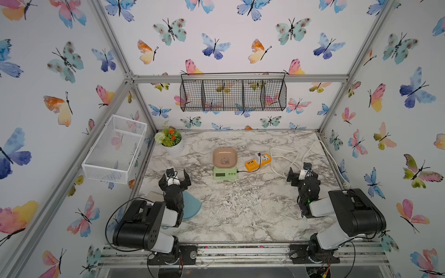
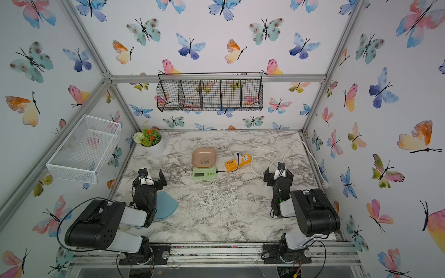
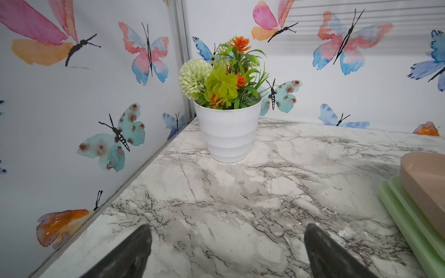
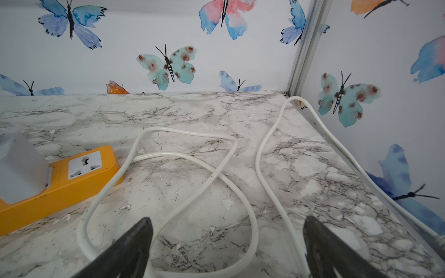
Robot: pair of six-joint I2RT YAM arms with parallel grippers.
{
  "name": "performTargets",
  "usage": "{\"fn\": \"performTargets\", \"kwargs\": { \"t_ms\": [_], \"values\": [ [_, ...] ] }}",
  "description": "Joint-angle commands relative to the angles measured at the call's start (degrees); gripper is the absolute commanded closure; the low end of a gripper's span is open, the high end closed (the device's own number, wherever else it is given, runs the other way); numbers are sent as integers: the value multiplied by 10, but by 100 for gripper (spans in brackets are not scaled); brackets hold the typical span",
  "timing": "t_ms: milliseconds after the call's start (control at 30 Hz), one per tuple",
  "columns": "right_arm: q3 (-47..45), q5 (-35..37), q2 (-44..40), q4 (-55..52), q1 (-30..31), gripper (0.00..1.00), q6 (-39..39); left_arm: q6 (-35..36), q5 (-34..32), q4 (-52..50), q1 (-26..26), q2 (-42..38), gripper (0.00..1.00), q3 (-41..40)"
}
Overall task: Charge the electronic scale
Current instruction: Reset both arms
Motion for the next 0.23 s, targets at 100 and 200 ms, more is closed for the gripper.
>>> {"fn": "performTargets", "kwargs": {
  "t_ms": [100,200],
  "values": [
    [0,-5,-3,14,-3,2,-6,1,18,1,10,2,2,7],
    [0,-5,-4,14,-3,2,-6,1,18,4,10,2,2,6]
  ]
}}
